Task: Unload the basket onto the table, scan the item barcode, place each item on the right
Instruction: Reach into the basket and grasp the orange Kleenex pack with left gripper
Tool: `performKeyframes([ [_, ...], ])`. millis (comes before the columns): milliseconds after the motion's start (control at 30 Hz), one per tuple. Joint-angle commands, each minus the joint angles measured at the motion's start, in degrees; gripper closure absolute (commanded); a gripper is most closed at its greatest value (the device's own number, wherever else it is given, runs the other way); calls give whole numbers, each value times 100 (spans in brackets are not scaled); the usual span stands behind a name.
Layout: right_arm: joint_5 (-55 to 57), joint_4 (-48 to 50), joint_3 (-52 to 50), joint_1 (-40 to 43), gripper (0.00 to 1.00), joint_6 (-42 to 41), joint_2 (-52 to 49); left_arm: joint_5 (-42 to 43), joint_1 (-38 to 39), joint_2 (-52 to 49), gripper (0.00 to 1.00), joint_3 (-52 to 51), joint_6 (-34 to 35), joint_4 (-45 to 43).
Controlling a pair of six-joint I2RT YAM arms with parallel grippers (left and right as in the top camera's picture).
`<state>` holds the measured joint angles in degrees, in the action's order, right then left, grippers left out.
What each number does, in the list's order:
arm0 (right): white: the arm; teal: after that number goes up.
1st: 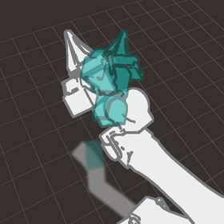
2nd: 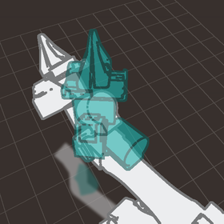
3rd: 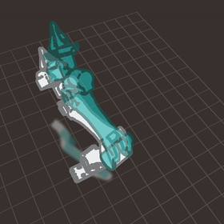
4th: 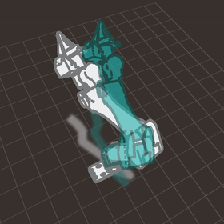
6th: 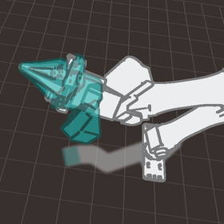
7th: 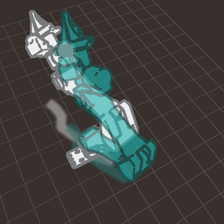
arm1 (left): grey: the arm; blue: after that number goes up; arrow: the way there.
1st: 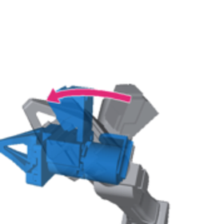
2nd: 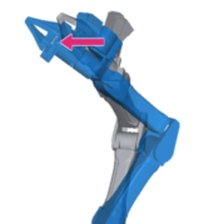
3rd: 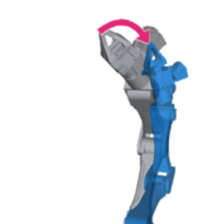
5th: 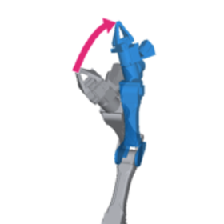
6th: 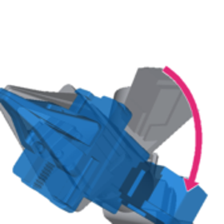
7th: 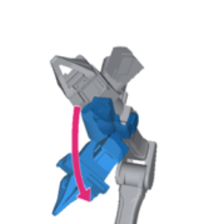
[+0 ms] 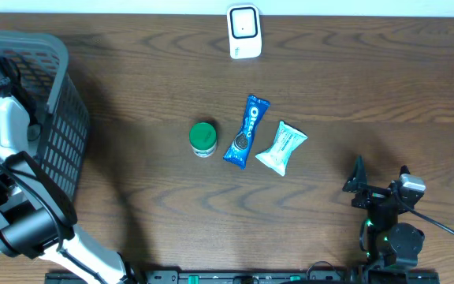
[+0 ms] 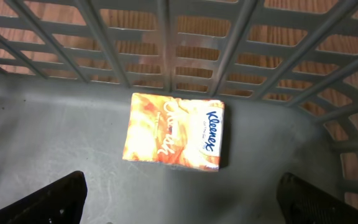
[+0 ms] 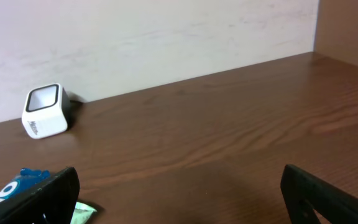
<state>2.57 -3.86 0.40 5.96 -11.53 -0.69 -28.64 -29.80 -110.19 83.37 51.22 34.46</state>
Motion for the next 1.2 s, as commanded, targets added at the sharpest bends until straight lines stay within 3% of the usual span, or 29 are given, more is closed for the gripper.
performKeyframes([
  [0,52,-15,-9,-37,1,-42,31,-59,-46,-223,2,-2,50,-11],
  [400,52,-15,-9,-37,1,-42,31,-50,-474,-763,2,-2,28,-282],
  [633,52,-15,-9,-37,1,-42,31,481,-505,-970,2,-2,-774,-824],
  [1133,52,-15,-9,-37,1,-42,31,575,-505,-1384,2,-2,-796,-796],
  [1167,52,-15,-9,-37,1,-42,31,575,-505,-1421,5,-2,-796,-758],
])
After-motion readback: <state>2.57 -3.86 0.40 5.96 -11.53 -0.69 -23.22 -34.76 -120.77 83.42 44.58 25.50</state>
